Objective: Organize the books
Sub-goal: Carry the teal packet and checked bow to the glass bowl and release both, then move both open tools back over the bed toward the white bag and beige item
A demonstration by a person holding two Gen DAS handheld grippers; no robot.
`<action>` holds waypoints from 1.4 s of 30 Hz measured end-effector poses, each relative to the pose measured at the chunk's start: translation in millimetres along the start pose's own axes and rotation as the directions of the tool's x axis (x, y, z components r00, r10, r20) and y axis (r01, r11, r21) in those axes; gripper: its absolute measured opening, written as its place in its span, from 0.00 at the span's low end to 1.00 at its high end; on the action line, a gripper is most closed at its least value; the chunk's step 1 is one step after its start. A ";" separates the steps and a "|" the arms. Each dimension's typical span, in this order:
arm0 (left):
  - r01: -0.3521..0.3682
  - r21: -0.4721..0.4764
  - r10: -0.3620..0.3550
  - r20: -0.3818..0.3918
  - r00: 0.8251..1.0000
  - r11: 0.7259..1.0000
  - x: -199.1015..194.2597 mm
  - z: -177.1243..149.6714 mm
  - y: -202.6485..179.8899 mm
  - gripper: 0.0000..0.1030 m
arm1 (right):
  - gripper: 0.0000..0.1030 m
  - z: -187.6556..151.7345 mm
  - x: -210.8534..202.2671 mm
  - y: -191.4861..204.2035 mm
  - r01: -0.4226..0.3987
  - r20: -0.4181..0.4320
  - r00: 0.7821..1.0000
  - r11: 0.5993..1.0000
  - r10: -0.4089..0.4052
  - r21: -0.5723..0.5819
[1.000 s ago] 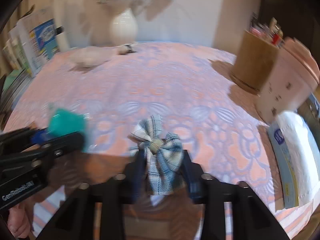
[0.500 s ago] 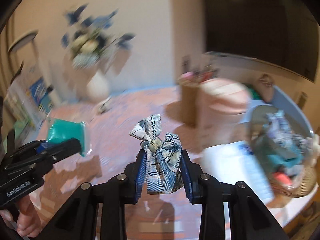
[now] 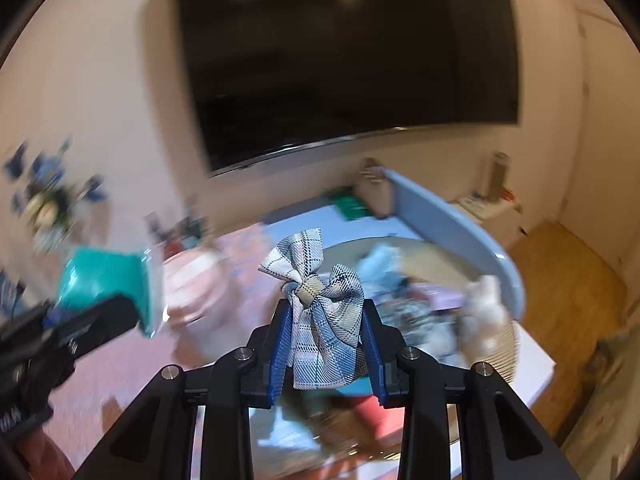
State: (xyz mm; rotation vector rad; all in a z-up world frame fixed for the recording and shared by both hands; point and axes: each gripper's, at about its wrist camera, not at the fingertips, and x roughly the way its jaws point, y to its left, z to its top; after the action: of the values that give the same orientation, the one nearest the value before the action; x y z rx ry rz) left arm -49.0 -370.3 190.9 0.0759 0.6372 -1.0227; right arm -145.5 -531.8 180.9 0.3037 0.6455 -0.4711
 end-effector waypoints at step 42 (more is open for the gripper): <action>0.022 0.148 -0.004 -0.121 0.993 0.989 24.3 -45.3 -46.0 0.74 | 0.57 -1.5 -3.5 -80.1 -0.061 -0.071 0.994 0.971 0.079 0.230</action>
State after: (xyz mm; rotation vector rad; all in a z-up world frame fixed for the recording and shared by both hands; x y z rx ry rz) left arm -98.5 -397.9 151.5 0.2661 0.6706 -1.0832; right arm -189.3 -598.3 172.0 0.5634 0.6575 -0.4677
